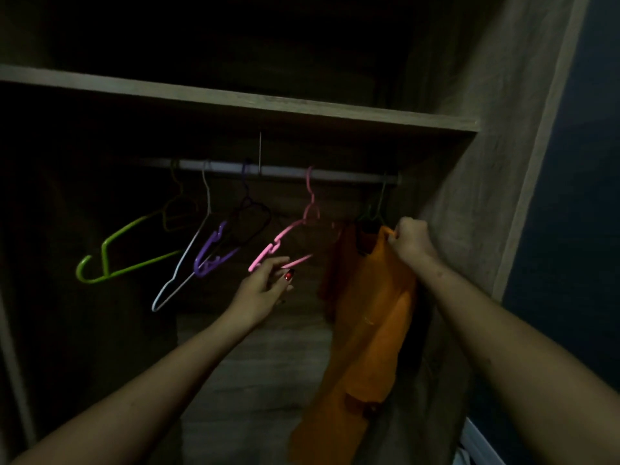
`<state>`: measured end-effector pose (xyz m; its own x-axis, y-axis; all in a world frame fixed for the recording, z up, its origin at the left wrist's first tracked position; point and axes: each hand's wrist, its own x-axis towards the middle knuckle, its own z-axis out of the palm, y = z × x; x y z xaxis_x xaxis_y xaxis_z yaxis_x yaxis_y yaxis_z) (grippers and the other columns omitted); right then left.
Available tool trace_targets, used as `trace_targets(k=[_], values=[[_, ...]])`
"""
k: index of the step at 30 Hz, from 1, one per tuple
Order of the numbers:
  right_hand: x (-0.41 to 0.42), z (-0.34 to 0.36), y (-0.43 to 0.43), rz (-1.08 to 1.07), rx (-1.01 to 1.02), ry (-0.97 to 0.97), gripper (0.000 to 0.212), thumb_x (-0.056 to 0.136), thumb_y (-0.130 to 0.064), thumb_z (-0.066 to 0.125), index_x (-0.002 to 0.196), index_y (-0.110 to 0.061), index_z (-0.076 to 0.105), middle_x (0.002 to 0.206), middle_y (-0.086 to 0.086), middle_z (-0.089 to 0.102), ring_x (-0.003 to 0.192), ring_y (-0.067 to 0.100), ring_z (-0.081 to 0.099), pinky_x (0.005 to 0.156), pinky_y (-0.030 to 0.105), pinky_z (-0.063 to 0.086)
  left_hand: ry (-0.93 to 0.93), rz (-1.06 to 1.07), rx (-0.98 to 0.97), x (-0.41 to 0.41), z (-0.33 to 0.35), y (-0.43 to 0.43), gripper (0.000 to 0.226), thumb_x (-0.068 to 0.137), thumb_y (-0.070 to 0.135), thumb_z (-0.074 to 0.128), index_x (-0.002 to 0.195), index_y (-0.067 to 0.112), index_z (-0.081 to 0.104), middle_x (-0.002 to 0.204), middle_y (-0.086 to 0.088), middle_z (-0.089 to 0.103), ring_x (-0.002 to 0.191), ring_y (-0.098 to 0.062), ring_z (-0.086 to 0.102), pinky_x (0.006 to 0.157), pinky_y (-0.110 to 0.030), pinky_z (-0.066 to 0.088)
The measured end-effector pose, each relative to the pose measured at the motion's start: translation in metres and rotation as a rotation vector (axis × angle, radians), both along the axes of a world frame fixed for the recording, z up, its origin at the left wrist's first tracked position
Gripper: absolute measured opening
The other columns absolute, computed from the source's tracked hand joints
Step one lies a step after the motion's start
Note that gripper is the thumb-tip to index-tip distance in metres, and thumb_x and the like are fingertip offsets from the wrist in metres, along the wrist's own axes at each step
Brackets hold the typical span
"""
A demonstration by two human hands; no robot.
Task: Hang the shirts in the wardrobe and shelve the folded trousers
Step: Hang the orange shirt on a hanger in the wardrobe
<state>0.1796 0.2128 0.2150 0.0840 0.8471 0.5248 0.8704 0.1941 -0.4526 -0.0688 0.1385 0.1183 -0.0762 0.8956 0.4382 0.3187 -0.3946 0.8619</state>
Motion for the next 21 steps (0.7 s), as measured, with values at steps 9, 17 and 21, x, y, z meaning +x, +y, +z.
trace_targets(k=[9, 17, 21], values=[[-0.021, -0.026, -0.026, 0.069, 0.407, -0.311, 0.026, 0.087, -0.022, 0.058, 0.111, -0.012, 0.053, 0.111, 0.011, 0.054, 0.102, 0.028, 0.052, 0.075, 0.040, 0.049, -0.074, 0.017, -0.065, -0.015, -0.004, -0.017, 0.028, 0.097, 0.007, 0.045, 0.123, 0.004, 0.054, 0.107, -0.011, 0.067, 0.072, 0.000, 0.069, 0.057, -0.012, 0.049], [-0.160, -0.043, -0.079, 0.893, 0.466, 0.053, 0.014, 0.082, -0.011, 0.062, 0.094, -0.015, 0.058, 0.082, -0.003, 0.059, 0.072, 0.011, 0.057, 0.063, 0.028, 0.049, -0.066, 0.199, -0.028, -0.063, 0.008, -0.087, 0.023, 0.098, 0.011, 0.044, 0.117, 0.010, 0.056, 0.095, -0.002, 0.068, 0.072, -0.003, 0.068, 0.058, -0.020, 0.048], [-0.245, -0.061, -0.122, 1.176, 0.450, 0.134, 0.012, 0.083, -0.008, 0.063, 0.094, -0.012, 0.060, 0.081, -0.001, 0.058, 0.070, 0.009, 0.054, 0.063, 0.014, 0.041, -0.062, 0.446, -0.058, -0.124, -0.006, -0.161, 0.019, 0.098, 0.012, 0.045, 0.112, 0.012, 0.058, 0.084, 0.004, 0.067, 0.069, -0.007, 0.066, 0.057, -0.019, 0.045]])
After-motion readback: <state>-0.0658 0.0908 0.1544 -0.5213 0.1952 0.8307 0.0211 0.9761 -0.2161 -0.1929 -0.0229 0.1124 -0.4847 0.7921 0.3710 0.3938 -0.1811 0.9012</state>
